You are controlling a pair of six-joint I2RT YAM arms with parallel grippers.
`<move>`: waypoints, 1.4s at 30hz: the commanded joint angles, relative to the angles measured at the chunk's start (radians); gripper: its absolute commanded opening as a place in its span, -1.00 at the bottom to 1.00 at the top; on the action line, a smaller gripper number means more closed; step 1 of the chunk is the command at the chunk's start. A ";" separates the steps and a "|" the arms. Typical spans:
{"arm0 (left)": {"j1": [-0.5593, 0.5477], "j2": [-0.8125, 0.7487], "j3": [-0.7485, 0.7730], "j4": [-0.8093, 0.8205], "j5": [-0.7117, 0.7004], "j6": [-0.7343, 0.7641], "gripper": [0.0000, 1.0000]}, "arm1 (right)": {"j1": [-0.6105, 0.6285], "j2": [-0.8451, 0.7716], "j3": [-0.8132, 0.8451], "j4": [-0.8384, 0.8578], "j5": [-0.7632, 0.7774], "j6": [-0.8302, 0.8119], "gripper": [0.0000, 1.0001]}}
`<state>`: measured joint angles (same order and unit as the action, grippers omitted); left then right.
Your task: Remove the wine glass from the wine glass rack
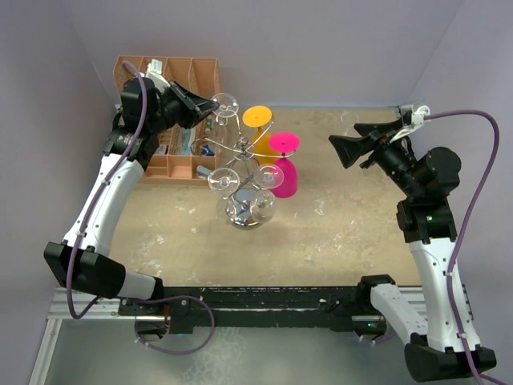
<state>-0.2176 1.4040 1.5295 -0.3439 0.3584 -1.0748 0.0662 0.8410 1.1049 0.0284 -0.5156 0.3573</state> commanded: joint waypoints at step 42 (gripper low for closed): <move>0.009 -0.129 0.186 -0.286 -0.389 0.273 -1.00 | -0.002 -0.012 0.048 0.035 0.014 0.034 0.69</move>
<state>-0.2153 1.2884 1.6360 -0.6884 0.0780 -0.8509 0.0662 0.8436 1.1084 0.0395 -0.5152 0.3862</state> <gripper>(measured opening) 0.019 0.845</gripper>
